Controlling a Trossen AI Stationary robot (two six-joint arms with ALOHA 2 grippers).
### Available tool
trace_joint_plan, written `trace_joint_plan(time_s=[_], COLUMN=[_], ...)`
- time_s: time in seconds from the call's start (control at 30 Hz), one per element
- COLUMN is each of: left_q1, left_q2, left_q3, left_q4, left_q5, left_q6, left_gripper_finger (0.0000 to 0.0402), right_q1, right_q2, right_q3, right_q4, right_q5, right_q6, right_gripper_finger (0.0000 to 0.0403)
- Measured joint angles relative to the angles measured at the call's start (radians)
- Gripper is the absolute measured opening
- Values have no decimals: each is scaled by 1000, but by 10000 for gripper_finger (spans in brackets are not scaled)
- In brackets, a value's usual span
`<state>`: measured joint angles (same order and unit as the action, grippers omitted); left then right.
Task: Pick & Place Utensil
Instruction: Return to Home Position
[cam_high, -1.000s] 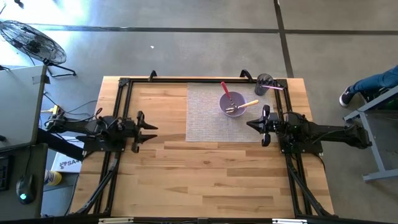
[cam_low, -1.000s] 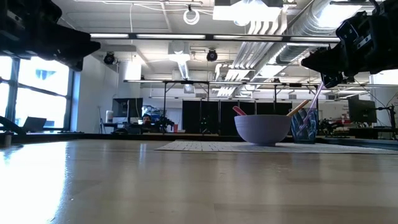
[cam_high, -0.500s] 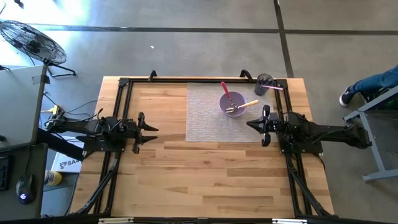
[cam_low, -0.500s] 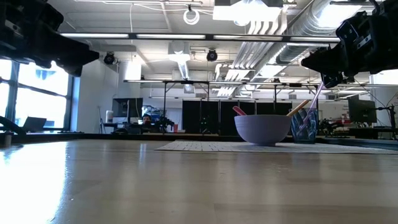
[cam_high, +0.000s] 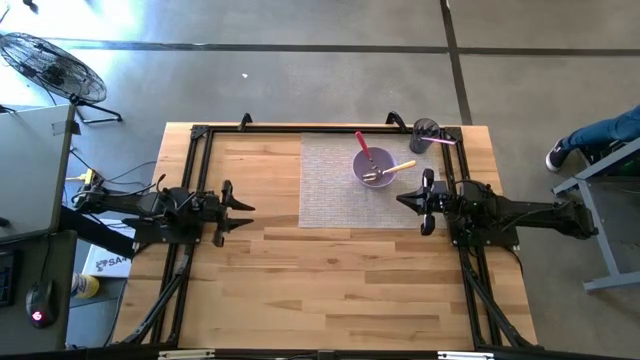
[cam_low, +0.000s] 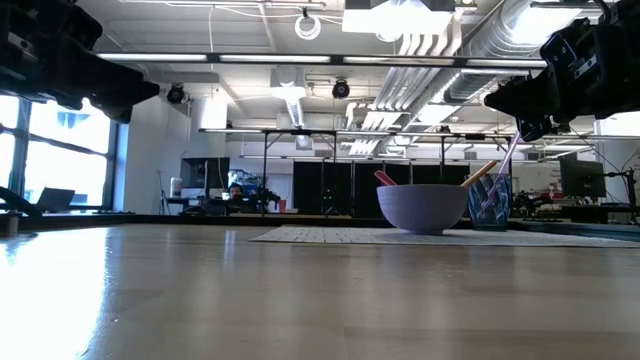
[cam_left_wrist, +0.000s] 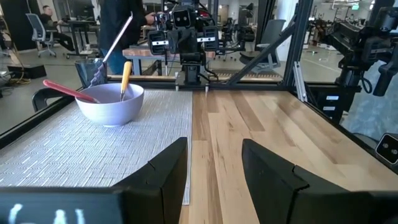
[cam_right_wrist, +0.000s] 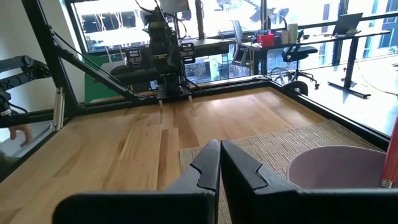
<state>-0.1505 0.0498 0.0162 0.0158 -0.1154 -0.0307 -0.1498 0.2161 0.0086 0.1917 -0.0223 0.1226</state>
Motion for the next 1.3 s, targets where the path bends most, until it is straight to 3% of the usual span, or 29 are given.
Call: trace_joint_plan(time_s=[1.3], left_q1=[0], left_q2=[0], left_q3=[0], left_q4=[0], left_q5=[-1], left_q6=[0], left_gripper_finger=[150], right_q1=[0], right_q2=[0], right_q3=[0], right_q4=[0], right_q5=[0], right_q6=[0], right_gripper_finger=[5])
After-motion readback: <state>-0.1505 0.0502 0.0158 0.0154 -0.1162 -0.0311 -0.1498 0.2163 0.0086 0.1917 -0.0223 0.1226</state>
